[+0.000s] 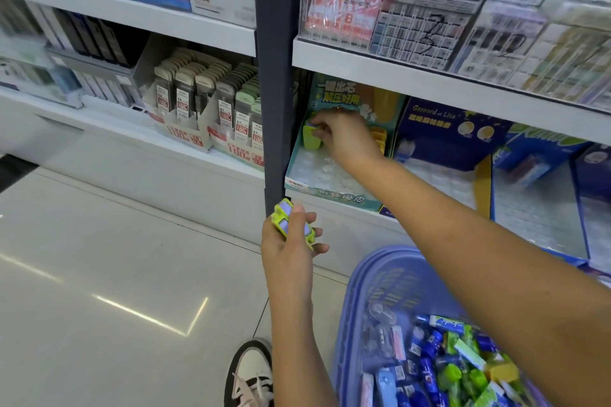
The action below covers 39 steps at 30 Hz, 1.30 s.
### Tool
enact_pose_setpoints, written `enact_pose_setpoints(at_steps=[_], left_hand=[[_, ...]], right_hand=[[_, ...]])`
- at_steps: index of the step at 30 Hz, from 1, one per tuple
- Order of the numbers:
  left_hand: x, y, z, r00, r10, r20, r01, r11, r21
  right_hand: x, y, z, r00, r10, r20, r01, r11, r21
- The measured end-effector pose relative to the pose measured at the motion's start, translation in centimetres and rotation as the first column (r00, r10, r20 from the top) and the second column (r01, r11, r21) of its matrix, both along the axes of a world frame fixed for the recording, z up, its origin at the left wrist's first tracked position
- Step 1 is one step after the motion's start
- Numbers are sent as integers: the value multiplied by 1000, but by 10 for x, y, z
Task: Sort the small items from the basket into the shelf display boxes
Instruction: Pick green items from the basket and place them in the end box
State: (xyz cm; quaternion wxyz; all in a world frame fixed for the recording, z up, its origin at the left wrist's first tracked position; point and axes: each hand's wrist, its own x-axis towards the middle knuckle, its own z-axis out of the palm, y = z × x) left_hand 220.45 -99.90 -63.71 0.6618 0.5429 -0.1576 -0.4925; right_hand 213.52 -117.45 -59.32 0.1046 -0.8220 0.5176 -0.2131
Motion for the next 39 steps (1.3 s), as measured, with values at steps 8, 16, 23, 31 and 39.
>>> enact_pose_setpoints(at_steps=[8,16,23,31,39], left_hand=[[-1,3,5,997,-48,-60,46,998,-44],[-6,10,14,965,74,251,-42,990,-132],[-13,9,13,900,92,427,-44,992,-122],[-7,11,15,996,-89,22,92,971,-223],[-3,8,17,955,-231,-187,185,955,-233]], right_hand=[[0,-3,4,997,-69,-23,67,996,-62],[-17,55,21,979,-28,202,-5,987,163],[-42,108,33,834,10,552,-380,735,561],[-60,96,53,836,274,475,-530,626,572],[-55,66,53,837,256,483,-514,670,536]])
